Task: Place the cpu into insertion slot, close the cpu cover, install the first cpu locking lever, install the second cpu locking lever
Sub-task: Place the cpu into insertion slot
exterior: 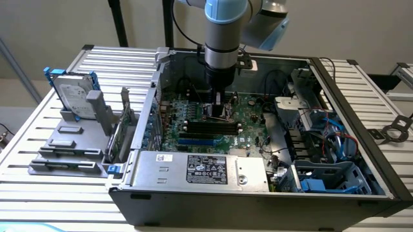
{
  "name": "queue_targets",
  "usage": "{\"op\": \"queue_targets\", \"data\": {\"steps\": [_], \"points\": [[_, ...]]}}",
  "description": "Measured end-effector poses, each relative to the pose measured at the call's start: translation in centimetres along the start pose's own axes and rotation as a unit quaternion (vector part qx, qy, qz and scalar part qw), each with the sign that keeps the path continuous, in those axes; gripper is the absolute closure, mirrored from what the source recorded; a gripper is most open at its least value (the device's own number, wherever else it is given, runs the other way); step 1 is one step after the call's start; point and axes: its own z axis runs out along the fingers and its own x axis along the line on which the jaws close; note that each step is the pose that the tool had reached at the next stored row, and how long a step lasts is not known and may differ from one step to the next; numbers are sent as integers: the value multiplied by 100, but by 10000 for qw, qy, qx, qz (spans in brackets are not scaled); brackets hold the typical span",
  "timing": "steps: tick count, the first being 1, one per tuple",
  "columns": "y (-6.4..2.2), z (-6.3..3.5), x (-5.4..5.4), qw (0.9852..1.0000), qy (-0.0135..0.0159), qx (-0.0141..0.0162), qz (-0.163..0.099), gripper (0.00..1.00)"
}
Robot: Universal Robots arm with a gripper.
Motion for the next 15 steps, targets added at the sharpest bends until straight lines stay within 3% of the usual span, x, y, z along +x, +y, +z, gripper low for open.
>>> {"op": "queue_targets", "data": {"steps": [15], "points": [[3, 2, 14, 10000, -54, -2, -2, 46]]}}
